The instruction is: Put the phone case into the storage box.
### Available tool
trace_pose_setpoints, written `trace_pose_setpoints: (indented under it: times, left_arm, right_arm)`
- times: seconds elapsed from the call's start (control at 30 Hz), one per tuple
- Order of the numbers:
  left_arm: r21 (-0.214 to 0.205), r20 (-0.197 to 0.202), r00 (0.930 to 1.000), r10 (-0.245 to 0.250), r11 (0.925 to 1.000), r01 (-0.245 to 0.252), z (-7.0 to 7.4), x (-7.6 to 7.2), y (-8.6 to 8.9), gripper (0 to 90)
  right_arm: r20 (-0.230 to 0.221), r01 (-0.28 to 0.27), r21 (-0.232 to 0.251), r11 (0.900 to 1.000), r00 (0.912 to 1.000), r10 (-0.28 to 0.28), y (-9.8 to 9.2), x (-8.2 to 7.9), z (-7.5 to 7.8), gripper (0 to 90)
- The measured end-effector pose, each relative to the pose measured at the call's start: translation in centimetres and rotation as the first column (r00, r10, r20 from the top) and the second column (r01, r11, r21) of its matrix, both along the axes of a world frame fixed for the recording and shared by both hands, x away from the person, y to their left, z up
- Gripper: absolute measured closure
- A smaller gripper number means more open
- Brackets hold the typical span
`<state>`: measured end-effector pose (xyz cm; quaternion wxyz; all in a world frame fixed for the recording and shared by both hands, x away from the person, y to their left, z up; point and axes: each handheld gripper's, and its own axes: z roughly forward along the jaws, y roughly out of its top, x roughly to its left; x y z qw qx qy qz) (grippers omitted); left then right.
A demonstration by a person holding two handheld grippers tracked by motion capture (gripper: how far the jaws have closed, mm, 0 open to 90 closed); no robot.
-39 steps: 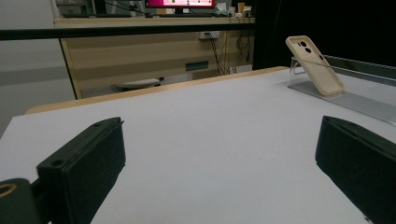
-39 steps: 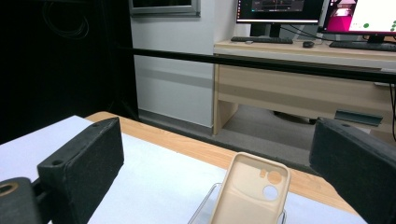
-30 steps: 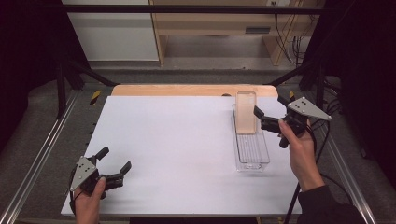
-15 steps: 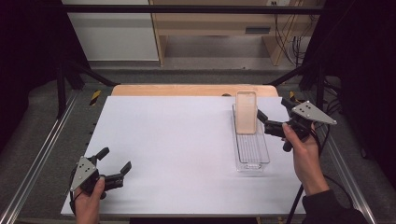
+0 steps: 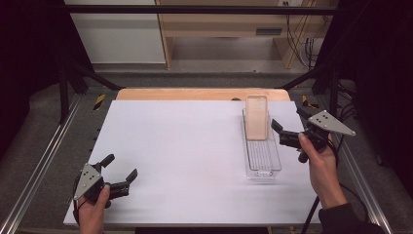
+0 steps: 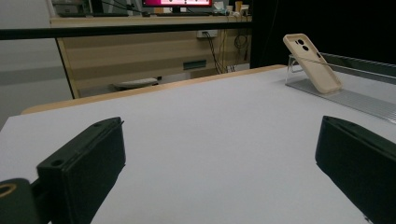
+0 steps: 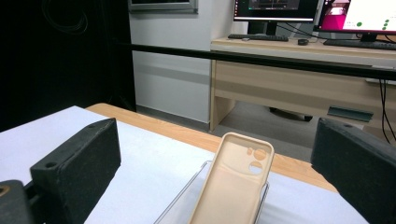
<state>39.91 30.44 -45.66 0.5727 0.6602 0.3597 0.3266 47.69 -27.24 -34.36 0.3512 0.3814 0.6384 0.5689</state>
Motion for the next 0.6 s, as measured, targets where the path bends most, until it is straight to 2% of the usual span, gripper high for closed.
trace_pose_setpoints:
  times: [0.53, 0.6]
  left_arm:
    - [0.000, 0.001, 1.0000, -0.001, 1.0000, 0.001, 0.0, 0.0, 0.0, 1.5]
    - [0.002, 0.002, 1.0000, -0.002, 1.0000, 0.002, 0.0, 0.0, 0.0, 1.5]
  right_arm:
    - [-0.015, -0.002, -0.017, 0.9999, 0.9999, 0.001, -0.8, -1.2, -1.2, 2.0]
    - [-0.016, -0.002, -0.007, 1.0000, 0.9999, 0.002, -0.9, -1.3, -1.3, 2.0]
